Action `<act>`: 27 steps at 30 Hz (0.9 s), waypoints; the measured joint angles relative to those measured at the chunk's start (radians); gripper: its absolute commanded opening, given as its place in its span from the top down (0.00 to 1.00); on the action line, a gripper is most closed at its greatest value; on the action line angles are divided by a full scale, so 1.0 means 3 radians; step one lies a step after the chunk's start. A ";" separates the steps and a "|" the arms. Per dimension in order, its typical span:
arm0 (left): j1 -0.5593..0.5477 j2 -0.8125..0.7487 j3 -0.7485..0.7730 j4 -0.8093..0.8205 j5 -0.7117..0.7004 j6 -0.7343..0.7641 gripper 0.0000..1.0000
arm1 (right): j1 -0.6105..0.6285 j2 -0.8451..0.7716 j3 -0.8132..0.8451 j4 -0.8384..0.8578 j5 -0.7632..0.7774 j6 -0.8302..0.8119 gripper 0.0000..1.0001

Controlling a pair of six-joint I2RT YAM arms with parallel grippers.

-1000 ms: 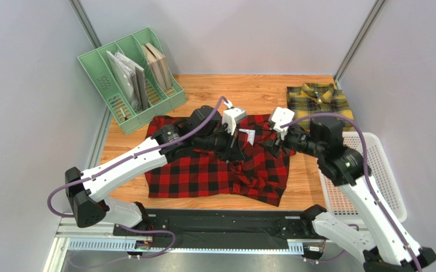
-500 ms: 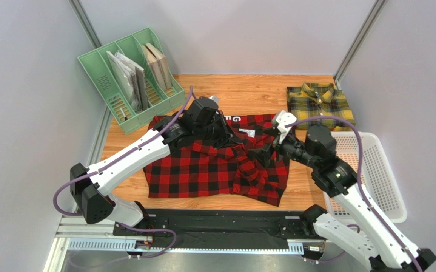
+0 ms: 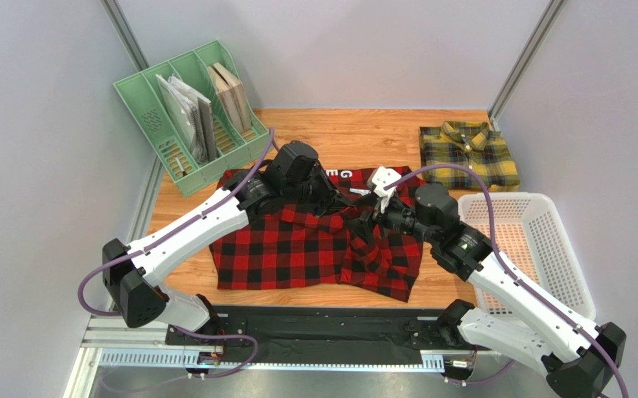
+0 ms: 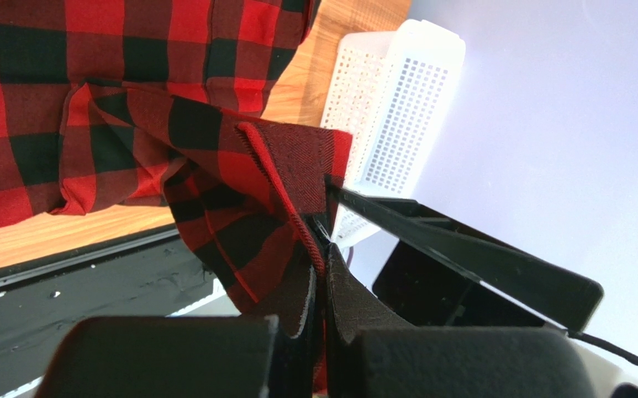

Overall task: Fold and stack the long sleeve shirts
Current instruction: Fold the shirt

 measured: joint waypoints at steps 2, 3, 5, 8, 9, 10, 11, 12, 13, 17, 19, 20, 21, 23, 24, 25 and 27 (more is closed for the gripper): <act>0.0008 -0.0004 0.0000 0.0000 -0.0005 -0.0001 1.00 | 0.0004 0.0053 0.0000 0.0004 0.0093 -0.0045 0.77; 0.0019 -0.0010 -0.0001 -0.0001 -0.0006 0.0000 1.00 | 0.0004 0.0064 0.0000 -0.0001 0.0117 -0.0084 0.85; 0.0034 -0.0045 -0.0027 0.0004 -0.0018 0.0000 0.91 | 0.0004 0.0067 0.0000 -0.0020 0.0139 -0.0103 1.00; 0.0070 -0.0137 -0.0107 0.0024 -0.0003 0.0052 0.52 | 0.0025 0.0052 0.0001 -0.0017 0.0098 -0.0126 1.00; 0.0106 -0.0183 -0.0137 0.0024 -0.0003 0.0107 0.38 | 0.0023 0.0034 0.0001 -0.0041 0.0065 -0.0137 1.00; 0.0155 -0.0237 -0.0165 0.0029 0.0010 0.0192 0.32 | 0.0011 0.0014 0.0001 -0.0056 0.0020 -0.0145 1.00; 0.0223 -0.0278 -0.0186 0.0050 0.0028 0.0337 0.25 | -0.0008 -0.0005 0.0001 -0.0064 -0.0025 -0.0150 1.00; 0.0336 -0.0333 -0.0211 0.0086 0.0097 0.0525 0.18 | -0.0042 -0.0036 0.0004 -0.0088 -0.0118 -0.0153 1.00; 0.0443 -0.0378 -0.0224 0.0127 0.0163 0.0703 0.16 | -0.0078 -0.0067 0.0009 -0.0122 -0.0220 -0.0151 1.00; 0.1020 -0.0646 -0.0292 0.0439 0.0554 0.1638 0.05 | -0.0235 -0.0123 0.0084 -0.0229 -0.0676 -0.0142 1.00; 0.1242 -0.0849 -0.0402 0.0626 0.0757 0.2010 0.01 | -0.0295 -0.0114 0.0160 -0.0276 -0.0950 -0.0136 1.00; 0.1334 -0.0991 -0.0493 0.0741 0.0900 0.2209 0.01 | -0.0312 -0.0104 0.0212 -0.0319 -0.1078 -0.0137 1.00; 0.1396 -0.1122 -0.0556 0.0811 0.1068 0.2406 0.01 | -0.0317 -0.0095 0.0258 -0.0354 -0.1188 -0.0137 1.00; 0.1409 -0.1312 -0.0584 0.0902 0.1406 0.2850 0.01 | -0.0322 -0.0070 0.0346 -0.0416 -0.1403 -0.0137 1.00; 0.1389 -0.1376 -0.0586 0.0944 0.1530 0.3006 0.01 | -0.0324 -0.0061 0.0371 -0.0423 -0.1486 -0.0136 1.00; 0.1361 -0.1456 -0.0627 0.1029 0.1670 0.3217 0.01 | -0.0324 -0.0056 0.0390 -0.0427 -0.1564 -0.0136 1.00; 0.1297 -0.1601 -0.0732 0.1115 0.1902 0.3548 0.01 | -0.0326 -0.0051 0.0416 -0.0439 -0.1698 -0.0135 1.00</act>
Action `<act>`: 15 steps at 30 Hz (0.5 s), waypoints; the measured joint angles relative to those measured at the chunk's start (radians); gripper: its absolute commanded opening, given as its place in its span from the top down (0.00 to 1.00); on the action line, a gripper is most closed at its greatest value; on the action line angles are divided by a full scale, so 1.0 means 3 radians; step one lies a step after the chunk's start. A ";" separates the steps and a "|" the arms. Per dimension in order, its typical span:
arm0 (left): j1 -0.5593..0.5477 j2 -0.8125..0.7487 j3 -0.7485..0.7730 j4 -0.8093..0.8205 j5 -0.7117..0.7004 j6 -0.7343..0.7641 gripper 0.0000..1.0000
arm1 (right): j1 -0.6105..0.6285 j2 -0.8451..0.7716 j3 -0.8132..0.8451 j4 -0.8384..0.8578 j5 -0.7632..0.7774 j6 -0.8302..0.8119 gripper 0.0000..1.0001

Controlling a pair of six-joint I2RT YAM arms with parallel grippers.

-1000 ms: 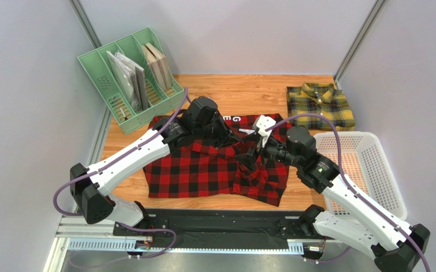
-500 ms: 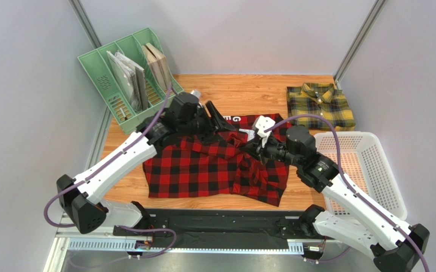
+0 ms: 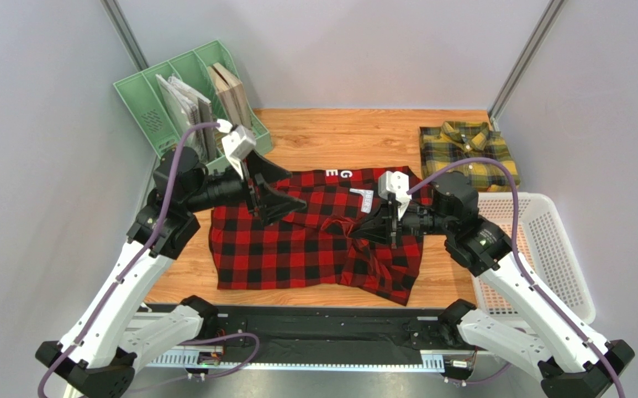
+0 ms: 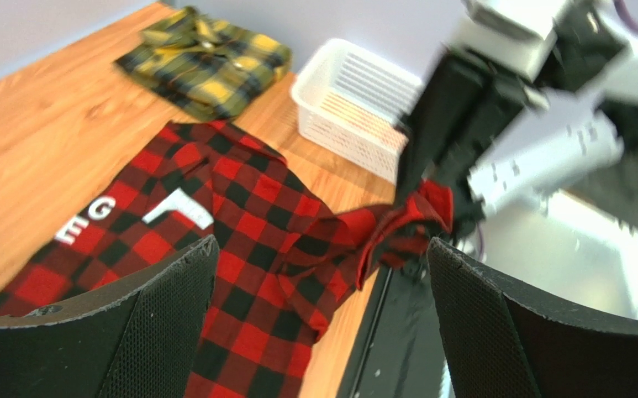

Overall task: Fold and stack the long sleeve shirts
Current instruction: Fold the shirt

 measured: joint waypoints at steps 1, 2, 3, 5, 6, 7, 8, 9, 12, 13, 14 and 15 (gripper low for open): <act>-0.0052 -0.0053 -0.0039 -0.0019 0.0089 0.0192 0.01 | 0.0000 0.0000 0.0009 -0.0006 -0.0047 0.0001 1.00; -0.0144 -0.0088 -0.0051 -0.0083 0.0127 0.0453 0.01 | 0.0000 0.0000 0.0018 -0.0011 -0.0094 0.0004 1.00; -0.0261 -0.0099 -0.0051 -0.0126 0.0156 0.0702 0.01 | 0.0000 0.0000 0.0032 -0.0028 -0.0139 0.0008 1.00; -0.0459 -0.0097 -0.0048 -0.0234 0.0177 0.1110 0.01 | 0.0000 0.0000 0.0055 -0.0045 -0.0209 0.0011 1.00; -0.0581 -0.0088 -0.0048 -0.0305 0.0172 0.1308 0.01 | -0.0001 0.0000 0.0061 -0.0050 -0.0237 0.0013 1.00; -0.0662 -0.0074 -0.0048 -0.0366 0.0168 0.1484 0.01 | -0.0003 0.0000 0.0072 -0.0061 -0.0267 0.0014 1.00; -0.0739 -0.0057 -0.0045 -0.0429 0.0161 0.1648 0.01 | -0.0004 0.0000 0.0083 -0.0071 -0.0301 0.0017 1.00; -0.0810 -0.0029 -0.0028 -0.0497 0.0142 0.1781 0.01 | -0.0005 0.0001 0.0097 -0.0086 -0.0333 0.0020 1.00; -0.1049 0.0117 0.0106 -0.0696 0.0003 0.2101 0.01 | -0.0005 0.0009 0.0130 -0.0109 -0.0404 0.0025 1.00; -0.1137 0.0188 0.0167 -0.0745 -0.0046 0.2196 0.01 | -0.0005 0.0013 0.0141 -0.0118 -0.0430 0.0025 1.00; -0.1213 0.0256 0.0216 -0.0782 -0.0104 0.2266 0.01 | -0.0005 0.0020 0.0154 -0.0122 -0.0453 0.0025 1.00; -0.1266 0.0299 0.0248 -0.0809 -0.0137 0.2309 0.01 | -0.0005 0.0028 0.0163 -0.0122 -0.0472 0.0027 1.00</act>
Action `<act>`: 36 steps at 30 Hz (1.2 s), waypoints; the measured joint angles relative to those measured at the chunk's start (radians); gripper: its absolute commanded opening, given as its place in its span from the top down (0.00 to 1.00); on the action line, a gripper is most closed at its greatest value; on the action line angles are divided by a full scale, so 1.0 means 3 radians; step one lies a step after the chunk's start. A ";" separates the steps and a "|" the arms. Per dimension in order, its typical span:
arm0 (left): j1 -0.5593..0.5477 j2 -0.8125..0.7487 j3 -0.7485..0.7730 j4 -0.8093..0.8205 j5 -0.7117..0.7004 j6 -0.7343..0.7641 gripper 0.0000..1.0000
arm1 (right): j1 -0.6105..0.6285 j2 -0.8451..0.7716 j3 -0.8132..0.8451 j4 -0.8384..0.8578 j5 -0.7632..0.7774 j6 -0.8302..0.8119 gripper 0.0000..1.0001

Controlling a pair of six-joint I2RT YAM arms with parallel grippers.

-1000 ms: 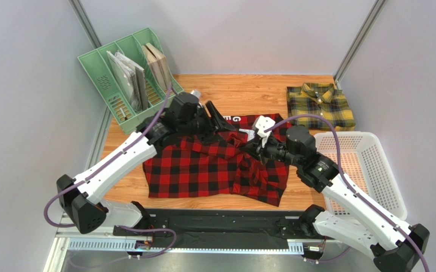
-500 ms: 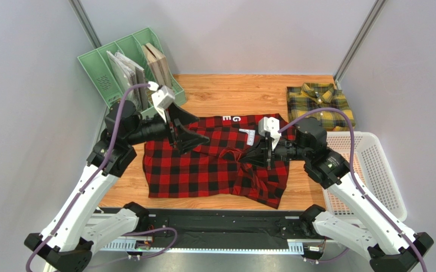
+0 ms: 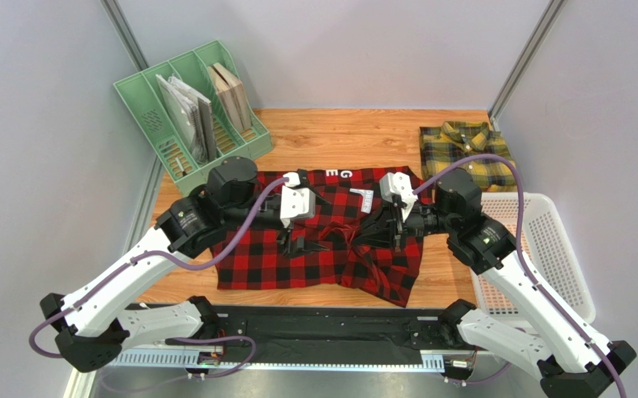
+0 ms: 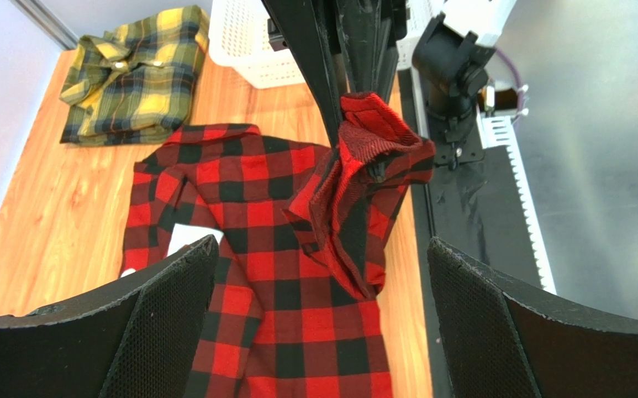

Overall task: Fold and stack the long sleeve shirts
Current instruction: Fold the shirt

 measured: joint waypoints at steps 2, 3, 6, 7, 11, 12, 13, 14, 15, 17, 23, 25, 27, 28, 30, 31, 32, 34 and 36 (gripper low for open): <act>-0.0079 0.0070 0.0036 -0.0037 -0.0074 0.0088 0.01 | 0.0000 0.0008 0.0005 0.0001 -0.0034 0.0013 1.00; -0.0120 0.0090 0.0036 -0.0047 -0.0118 0.0122 0.01 | 0.0000 0.0017 0.0005 0.0001 -0.0050 0.0024 1.00; -0.0183 0.0114 0.0034 -0.0042 -0.0170 0.0134 0.36 | 0.0000 0.0042 0.0006 0.0006 -0.0078 0.0050 1.00; -0.0196 0.0118 0.0034 -0.0032 -0.0169 0.0116 0.51 | 0.0000 0.0052 0.0008 0.0006 -0.0085 0.0055 1.00; -0.0216 0.0205 0.0085 -0.0014 -0.0140 0.0067 0.86 | 0.0000 0.0081 0.0025 0.0018 -0.0098 0.0070 1.00; -0.0216 0.0242 0.0118 -0.0022 -0.0122 0.0057 0.86 | 0.0001 0.0084 0.0025 0.0018 -0.0098 0.0074 1.00; -0.0216 0.0287 0.0158 -0.0025 -0.0111 0.0050 0.86 | 0.0001 0.0084 0.0027 0.0022 -0.0098 0.0078 1.00; -0.0216 0.0327 0.0195 -0.0034 -0.0100 0.0037 0.86 | 0.0001 0.0084 0.0027 0.0033 -0.0098 0.0084 1.00; -0.0216 0.0356 0.0219 -0.0036 -0.0093 0.0025 0.86 | 0.0000 0.0084 0.0028 0.0047 -0.0097 0.0089 1.00; -0.0216 0.0394 0.0244 -0.0041 -0.0083 0.0008 0.81 | 0.0001 0.0084 0.0028 0.0076 -0.0097 0.0102 1.00; -0.0235 0.0418 0.0244 -0.0061 -0.0005 -0.0084 0.55 | 0.0001 0.0085 0.0028 0.0146 -0.0098 0.0151 1.00; -0.0253 0.0420 0.0245 -0.0062 0.0019 -0.0097 0.63 | 0.0001 0.0085 0.0028 0.0163 -0.0098 0.0161 1.00; -0.0263 0.0421 0.0245 -0.0067 0.0033 -0.0095 0.81 | 0.0001 0.0085 0.0028 0.0173 -0.0098 0.0163 1.00; -0.0268 0.0423 0.0244 -0.0074 0.0039 -0.0111 0.91 | 0.0001 0.0085 0.0028 0.0175 -0.0098 0.0163 1.00; -0.0272 0.0439 0.0249 -0.0088 0.0056 -0.0118 1.00 | 0.0001 0.0088 0.0028 0.0187 -0.0098 0.0163 0.96; -0.0273 0.0455 0.0261 -0.0098 0.0060 -0.0139 1.00 | 0.0000 0.0094 0.0028 0.0184 -0.0097 0.0163 0.89; -0.0272 0.0481 0.0284 -0.0116 0.0053 -0.0168 1.00 | 0.0000 0.0102 0.0028 0.0182 -0.0086 0.0164 0.77; -0.0263 0.0549 0.0356 -0.0178 0.0015 -0.0245 1.00 | -0.0005 0.0116 0.0028 0.0172 0.0043 0.0240 0.31; -0.0212 0.0652 0.0432 -0.0202 0.0005 -0.0451 1.00 | -0.0072 0.0146 0.0028 0.0174 0.0262 0.0320 0.00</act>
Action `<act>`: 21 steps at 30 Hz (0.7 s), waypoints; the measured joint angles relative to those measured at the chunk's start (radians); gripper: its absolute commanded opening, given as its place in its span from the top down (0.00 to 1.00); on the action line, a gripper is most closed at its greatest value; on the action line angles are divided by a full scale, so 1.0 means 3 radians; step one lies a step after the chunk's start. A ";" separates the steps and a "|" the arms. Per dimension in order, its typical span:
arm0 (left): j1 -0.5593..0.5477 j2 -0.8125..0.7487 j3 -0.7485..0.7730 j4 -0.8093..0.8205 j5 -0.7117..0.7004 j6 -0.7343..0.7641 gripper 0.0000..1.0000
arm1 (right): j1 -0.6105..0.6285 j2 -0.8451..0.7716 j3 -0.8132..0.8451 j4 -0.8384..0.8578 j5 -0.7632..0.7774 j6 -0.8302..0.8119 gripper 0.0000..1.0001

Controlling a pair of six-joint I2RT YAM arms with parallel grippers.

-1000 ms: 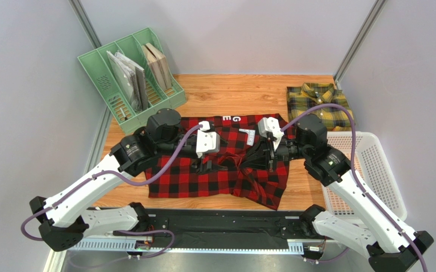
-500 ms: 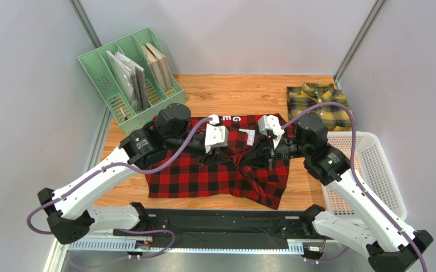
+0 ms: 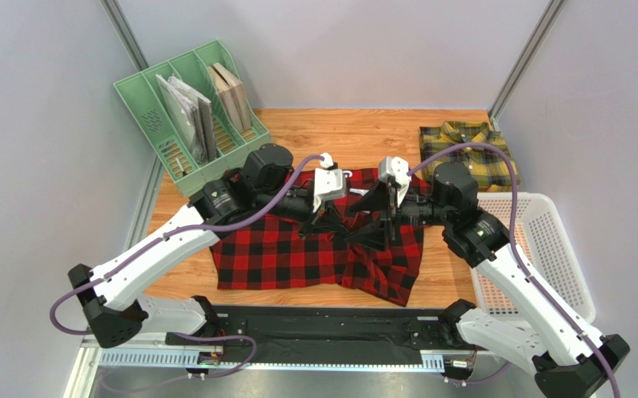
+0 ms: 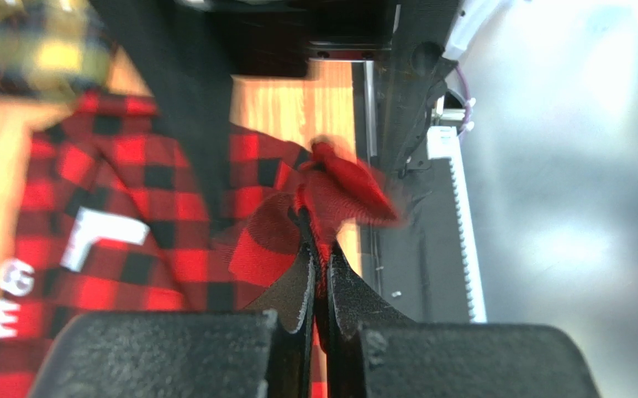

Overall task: Fold and stack the long sleeve shirts
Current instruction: Fold the shirt

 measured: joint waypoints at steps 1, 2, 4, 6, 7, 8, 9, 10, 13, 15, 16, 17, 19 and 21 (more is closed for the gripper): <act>0.0058 0.0066 0.0025 0.0006 0.0009 -0.0159 1.00 | -0.0066 0.0020 0.0000 0.0006 0.0050 0.0048 0.00; 0.0111 0.0113 0.0028 0.0010 0.0001 -0.0318 1.00 | -0.0182 0.0051 0.0000 0.0004 0.0112 0.0109 0.00; 0.0268 0.0201 0.0028 -0.0010 -0.0067 -0.0660 1.00 | -0.0446 0.0126 0.0000 -0.0036 0.0223 0.0183 0.00; 0.0397 0.0296 0.0071 -0.0100 -0.0161 -0.0903 1.00 | -0.0633 0.0175 0.0001 -0.0126 0.0308 0.0209 0.00; 0.0463 0.0374 0.0134 -0.0172 -0.0211 -0.1029 1.00 | -0.0689 0.0179 0.0001 -0.0191 0.0343 0.0197 0.00; 0.0497 0.0423 0.0177 -0.0200 -0.0233 -0.1102 1.00 | -0.0715 0.0177 0.0001 -0.0237 0.0356 0.0186 0.01; 0.0518 0.0467 0.0210 -0.0211 -0.0240 -0.1174 1.00 | -0.0718 0.0165 0.0000 -0.0259 0.0355 0.0164 0.02; 0.0520 0.0491 0.0235 -0.0226 -0.0237 -0.1230 1.00 | -0.0716 0.0150 0.0000 -0.0259 0.0348 0.0142 0.02; 0.0505 0.0502 0.0299 -0.0275 -0.0211 -0.1310 1.00 | -0.0696 0.0114 0.0000 -0.0242 0.0298 0.0067 0.04; 0.0498 0.0502 0.0337 -0.0284 -0.0192 -0.1330 1.00 | -0.0664 0.0135 0.0001 -0.0225 0.0263 0.0015 0.08; 0.0498 0.0502 0.0346 -0.0284 -0.0173 -0.1330 1.00 | -0.0641 0.0169 0.0006 -0.0226 0.0251 -0.0017 0.10; 0.0498 0.0502 0.0348 -0.0280 -0.0149 -0.1329 1.00 | -0.0631 0.0211 0.0014 -0.0224 0.0242 -0.0046 0.14; 0.0498 0.0502 0.0348 -0.0281 -0.0097 -0.1321 1.00 | -0.0567 0.0323 0.0018 -0.0196 0.0231 -0.0109 0.23; 0.0500 0.0502 0.0350 -0.0286 -0.0062 -0.1305 0.97 | -0.0538 0.0427 0.0018 -0.0169 0.0233 -0.0140 0.68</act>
